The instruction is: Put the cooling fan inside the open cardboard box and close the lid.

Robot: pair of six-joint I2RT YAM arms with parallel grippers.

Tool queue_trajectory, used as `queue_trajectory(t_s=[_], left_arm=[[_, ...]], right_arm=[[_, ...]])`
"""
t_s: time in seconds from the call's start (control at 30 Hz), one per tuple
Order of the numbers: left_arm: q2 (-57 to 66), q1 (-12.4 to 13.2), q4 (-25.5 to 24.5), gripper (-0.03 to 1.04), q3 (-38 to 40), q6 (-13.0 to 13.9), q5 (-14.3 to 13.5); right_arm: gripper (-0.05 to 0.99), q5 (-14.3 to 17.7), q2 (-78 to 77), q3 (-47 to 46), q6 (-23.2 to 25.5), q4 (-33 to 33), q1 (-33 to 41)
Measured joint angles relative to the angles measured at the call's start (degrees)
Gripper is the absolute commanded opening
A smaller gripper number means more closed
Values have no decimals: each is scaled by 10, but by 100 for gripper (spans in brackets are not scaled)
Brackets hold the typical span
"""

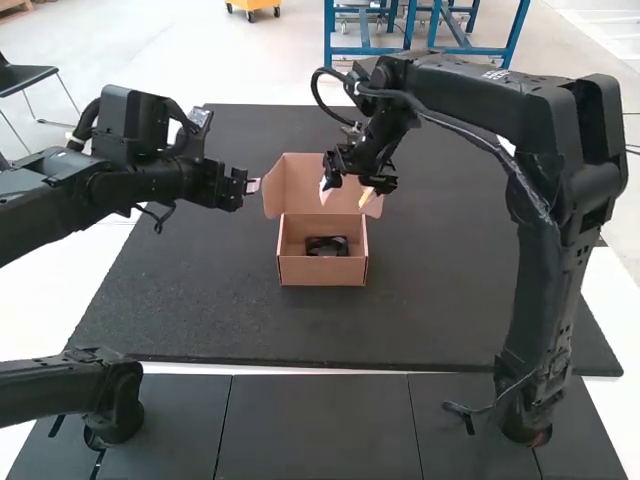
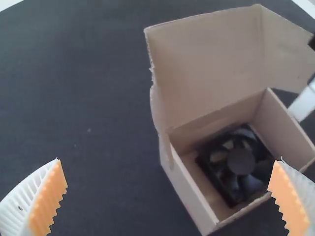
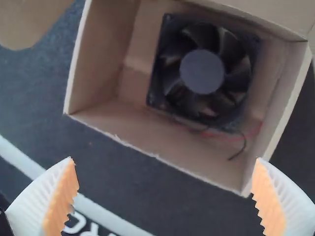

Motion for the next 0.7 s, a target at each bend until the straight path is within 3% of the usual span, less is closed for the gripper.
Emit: queue_trajectory(t_s=[0.07,0.27,0.7], left_arm=[[13,0,4,97,4,-3,-10],[39,0,10,97,5,-18,-38],[54,0,62,97,-10,-35,-105]], right_arm=[[89,18,-37,-34,-22,31,0],[90,66,-160,-129,-70,114,0],[90,115,-328,-349,-74,352,-17]])
